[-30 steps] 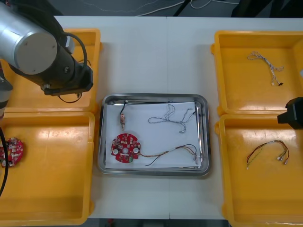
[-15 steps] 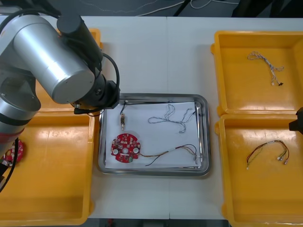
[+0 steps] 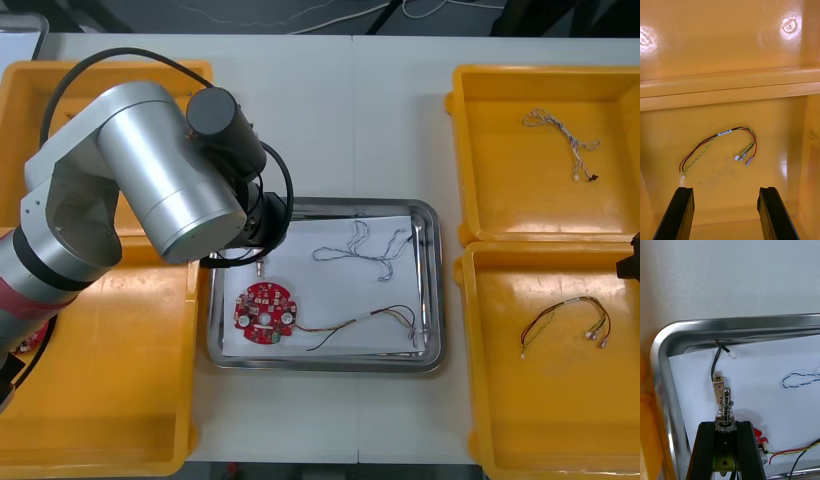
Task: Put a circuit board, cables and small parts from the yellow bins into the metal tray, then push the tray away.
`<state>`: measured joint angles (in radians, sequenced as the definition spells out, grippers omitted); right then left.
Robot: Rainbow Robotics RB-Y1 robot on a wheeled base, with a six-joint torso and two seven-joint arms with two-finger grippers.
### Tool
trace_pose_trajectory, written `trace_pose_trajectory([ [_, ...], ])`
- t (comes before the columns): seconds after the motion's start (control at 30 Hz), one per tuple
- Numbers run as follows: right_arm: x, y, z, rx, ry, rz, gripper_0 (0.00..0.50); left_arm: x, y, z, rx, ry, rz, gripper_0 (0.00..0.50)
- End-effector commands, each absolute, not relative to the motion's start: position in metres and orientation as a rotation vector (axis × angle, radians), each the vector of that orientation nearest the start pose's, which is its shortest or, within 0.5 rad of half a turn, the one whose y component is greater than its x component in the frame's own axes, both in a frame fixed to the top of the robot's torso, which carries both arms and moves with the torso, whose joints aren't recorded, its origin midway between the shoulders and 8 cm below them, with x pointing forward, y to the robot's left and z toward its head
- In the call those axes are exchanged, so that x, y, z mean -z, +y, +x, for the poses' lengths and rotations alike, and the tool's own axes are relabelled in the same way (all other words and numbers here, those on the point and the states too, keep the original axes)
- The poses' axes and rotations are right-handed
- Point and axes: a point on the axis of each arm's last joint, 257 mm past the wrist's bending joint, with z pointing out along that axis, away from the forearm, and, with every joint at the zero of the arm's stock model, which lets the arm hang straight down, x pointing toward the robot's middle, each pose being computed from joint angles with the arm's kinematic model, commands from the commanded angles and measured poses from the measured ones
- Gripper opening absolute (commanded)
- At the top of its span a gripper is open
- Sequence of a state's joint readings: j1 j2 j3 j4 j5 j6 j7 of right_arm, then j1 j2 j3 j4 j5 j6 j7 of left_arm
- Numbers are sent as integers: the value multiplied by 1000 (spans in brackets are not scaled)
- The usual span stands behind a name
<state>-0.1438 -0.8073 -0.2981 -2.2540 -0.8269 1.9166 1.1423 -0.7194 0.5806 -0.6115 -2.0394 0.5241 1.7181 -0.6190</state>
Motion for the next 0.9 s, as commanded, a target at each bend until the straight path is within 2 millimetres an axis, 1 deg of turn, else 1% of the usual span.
trace_pose_trajectory([
  [0.03,153,-386,367,65,2630,168,500,177,83,466,113,2482,37,0],
  [0.17,155,-382,371,39,2622,168,500,193,74,476,116,2473,32,0],
  [0.3,157,-380,374,26,2614,171,500,205,69,484,125,2478,11,0],
  [0.4,157,-378,374,16,2611,169,500,212,65,486,138,2486,4,0],
  [0.67,157,-375,375,8,2611,151,500,221,59,480,150,2504,-6,0],
  [0.9,157,-374,376,6,2607,137,500,222,52,477,203,2516,-36,0],
])
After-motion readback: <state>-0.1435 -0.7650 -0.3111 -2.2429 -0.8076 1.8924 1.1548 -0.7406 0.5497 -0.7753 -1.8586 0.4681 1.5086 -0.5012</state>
